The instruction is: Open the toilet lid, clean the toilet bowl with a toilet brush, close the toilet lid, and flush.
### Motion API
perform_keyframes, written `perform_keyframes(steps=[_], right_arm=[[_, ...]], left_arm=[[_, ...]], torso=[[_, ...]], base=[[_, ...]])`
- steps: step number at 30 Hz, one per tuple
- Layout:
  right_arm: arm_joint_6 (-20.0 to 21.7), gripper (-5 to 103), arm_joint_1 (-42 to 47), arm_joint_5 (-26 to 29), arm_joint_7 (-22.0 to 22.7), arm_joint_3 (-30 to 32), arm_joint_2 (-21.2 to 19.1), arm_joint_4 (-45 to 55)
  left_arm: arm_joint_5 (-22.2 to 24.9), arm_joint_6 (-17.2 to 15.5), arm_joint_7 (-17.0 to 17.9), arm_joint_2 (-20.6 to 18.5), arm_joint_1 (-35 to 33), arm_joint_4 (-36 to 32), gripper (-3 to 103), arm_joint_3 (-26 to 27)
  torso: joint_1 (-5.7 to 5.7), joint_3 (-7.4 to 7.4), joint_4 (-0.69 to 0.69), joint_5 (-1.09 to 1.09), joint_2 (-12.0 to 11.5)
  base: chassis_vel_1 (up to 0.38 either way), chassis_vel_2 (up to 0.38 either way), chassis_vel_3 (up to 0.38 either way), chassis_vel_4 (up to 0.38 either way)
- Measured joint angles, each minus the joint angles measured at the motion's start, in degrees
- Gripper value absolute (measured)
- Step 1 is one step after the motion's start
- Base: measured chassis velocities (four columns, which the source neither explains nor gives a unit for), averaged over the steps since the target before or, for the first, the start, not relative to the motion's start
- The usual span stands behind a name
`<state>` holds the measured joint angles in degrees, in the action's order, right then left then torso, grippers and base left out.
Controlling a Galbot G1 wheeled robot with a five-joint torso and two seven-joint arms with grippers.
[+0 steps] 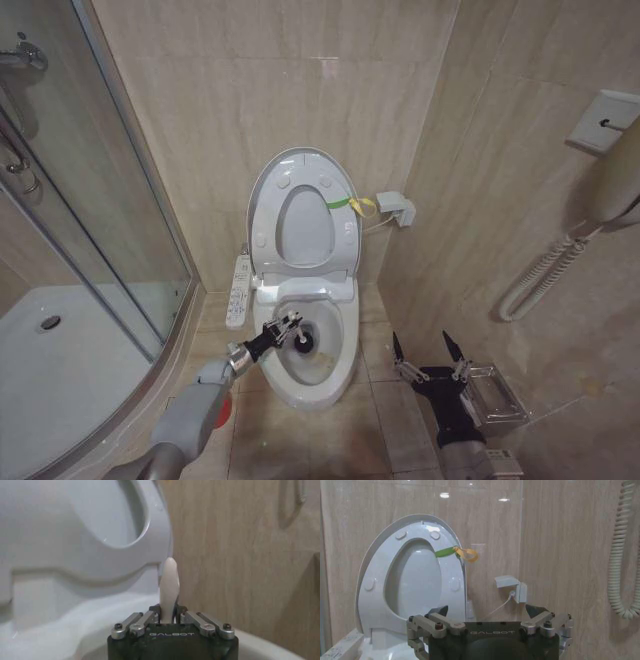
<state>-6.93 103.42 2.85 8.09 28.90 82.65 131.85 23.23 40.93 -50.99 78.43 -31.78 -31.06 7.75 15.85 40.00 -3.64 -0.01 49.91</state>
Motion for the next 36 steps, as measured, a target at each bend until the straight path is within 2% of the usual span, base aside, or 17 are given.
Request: perform_keyframes(steps=[11, 16, 24, 26, 30, 36], right_arm=[[0.0, 100, 0.0, 0.0, 0.0, 0.0, 0.0, 0.0], [0.0, 100, 0.0, 0.0, 0.0, 0.0, 0.0, 0.0], [0.0, 100, 0.0, 0.0, 0.0, 0.0, 0.0, 0.0], [0.0, 100, 0.0, 0.0, 0.0, 0.0, 0.0, 0.0], [0.0, 100, 0.0, 0.0, 0.0, 0.0, 0.0, 0.0], [0.0, 100, 0.0, 0.0, 0.0, 0.0, 0.0, 0.0]], left_arm=[[2.4, 0.0, 0.2, 0.4, 1.0, 1.2, 19, -0.3], [3.4, -0.8, 0.6, 0.9, 1.2, -1.1, 19, -0.4], [2.5, -1.1, 0.6, 1.4, 1.8, 4.4, 19, -0.1], [2.7, -1.1, 0.6, 1.3, 1.3, 3.7, 19, -0.2], [3.1, -1.3, 0.6, 0.5, 0.4, -2.6, 19, -0.3], [1.9, -1.3, 0.5, 0.7, 1.0, -0.8, 19, -0.3]], torso=[[0.00, 0.00, 0.00, 0.00, 0.0], [0.00, -0.01, -0.02, 0.01, 0.0], [0.00, -0.01, 0.01, 0.00, 0.0], [0.00, 0.00, 0.01, 0.01, 0.0], [0.00, 0.00, -0.01, 0.00, 0.0], [0.00, 0.00, -0.02, 0.00, 0.0]], base=[[0.000, 0.000, 0.000, 0.000], [0.000, 0.000, 0.000, 0.000], [0.000, 0.000, 0.000, 0.000], [0.000, 0.000, 0.000, 0.000], [0.000, 0.000, 0.000, 0.000], [0.000, 0.000, 0.000, 0.000]])
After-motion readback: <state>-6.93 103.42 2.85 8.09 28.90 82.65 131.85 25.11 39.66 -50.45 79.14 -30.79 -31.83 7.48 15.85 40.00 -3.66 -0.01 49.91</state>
